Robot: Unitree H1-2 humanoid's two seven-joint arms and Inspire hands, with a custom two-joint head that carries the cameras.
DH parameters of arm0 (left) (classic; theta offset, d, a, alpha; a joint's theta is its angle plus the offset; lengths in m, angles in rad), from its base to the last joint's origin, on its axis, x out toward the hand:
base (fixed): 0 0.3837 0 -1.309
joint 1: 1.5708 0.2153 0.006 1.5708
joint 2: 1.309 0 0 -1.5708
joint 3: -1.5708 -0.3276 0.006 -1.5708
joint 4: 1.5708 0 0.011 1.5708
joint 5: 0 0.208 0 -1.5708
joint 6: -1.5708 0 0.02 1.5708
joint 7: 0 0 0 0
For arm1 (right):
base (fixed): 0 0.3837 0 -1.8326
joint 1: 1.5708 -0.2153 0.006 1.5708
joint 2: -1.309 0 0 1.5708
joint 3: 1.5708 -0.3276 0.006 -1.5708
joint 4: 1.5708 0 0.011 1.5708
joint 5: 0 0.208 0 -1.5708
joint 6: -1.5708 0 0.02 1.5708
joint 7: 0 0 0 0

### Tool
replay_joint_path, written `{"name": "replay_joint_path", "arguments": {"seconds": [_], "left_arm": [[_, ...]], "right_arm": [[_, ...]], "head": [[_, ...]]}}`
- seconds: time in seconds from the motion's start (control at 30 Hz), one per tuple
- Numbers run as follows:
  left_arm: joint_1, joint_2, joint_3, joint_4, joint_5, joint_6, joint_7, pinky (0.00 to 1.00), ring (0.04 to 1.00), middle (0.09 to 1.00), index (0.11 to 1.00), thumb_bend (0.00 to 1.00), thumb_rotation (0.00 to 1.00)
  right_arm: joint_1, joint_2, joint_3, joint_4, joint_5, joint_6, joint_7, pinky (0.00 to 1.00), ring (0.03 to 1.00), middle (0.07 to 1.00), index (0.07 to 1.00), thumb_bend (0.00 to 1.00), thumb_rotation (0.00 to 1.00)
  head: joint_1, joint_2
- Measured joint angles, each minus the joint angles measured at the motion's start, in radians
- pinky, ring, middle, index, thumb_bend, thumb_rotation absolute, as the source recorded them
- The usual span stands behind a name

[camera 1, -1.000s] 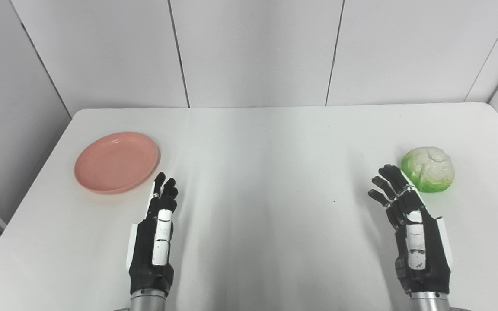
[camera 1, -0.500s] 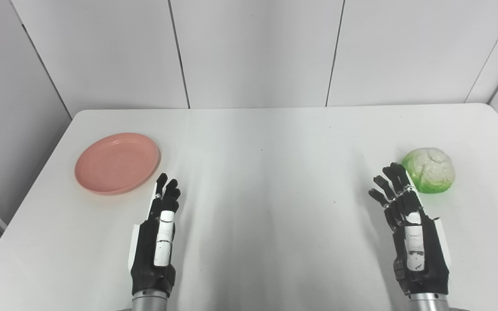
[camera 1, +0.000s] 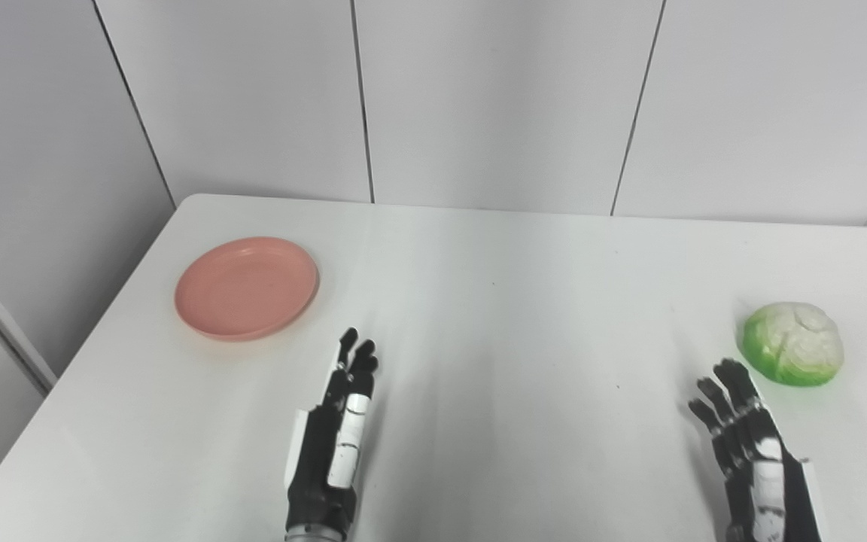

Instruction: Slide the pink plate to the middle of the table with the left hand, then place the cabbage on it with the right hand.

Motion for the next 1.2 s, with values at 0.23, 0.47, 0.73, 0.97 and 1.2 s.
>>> {"name": "replay_joint_path", "arguments": {"seconds": [0.23,0.47,0.73,0.97,1.2], "left_arm": [[0.001,-0.001,-0.004,0.068,0.016,-0.060,0.015,0.97,0.951,0.961,0.970,0.59,0.91],[-0.001,-0.001,0.000,0.110,0.023,-0.099,0.019,0.96,0.951,0.962,0.974,0.56,0.91],[-0.001,-0.001,0.023,0.123,-0.003,-0.130,0.015,1.00,0.960,0.972,0.980,0.55,0.91],[-0.003,0.000,0.033,0.131,-0.010,-0.143,0.004,1.00,0.961,0.978,0.985,0.54,0.93],[-0.005,0.000,0.046,0.130,-0.021,-0.143,-0.005,1.00,0.951,0.966,0.967,0.60,0.92]], "right_arm": [[-0.007,-0.021,-0.004,0.058,0.026,-0.068,0.032,0.89,0.907,0.934,0.867,0.78,0.94],[-0.015,-0.031,0.001,0.109,0.025,-0.149,0.036,0.85,0.883,0.913,0.836,0.77,0.92],[-0.018,-0.031,0.011,0.116,-0.001,-0.167,0.027,0.80,0.855,0.891,0.813,0.76,0.89],[-0.019,-0.031,0.016,0.120,-0.015,-0.170,0.017,0.79,0.840,0.879,0.804,0.76,0.87],[-0.022,-0.031,0.018,0.124,-0.028,-0.173,0.014,0.78,0.836,0.874,0.799,0.77,0.86]], "head": [[0.011,-0.051],[-0.012,-0.114],[-0.047,-0.129],[-0.058,-0.131],[-0.055,-0.123]]}}
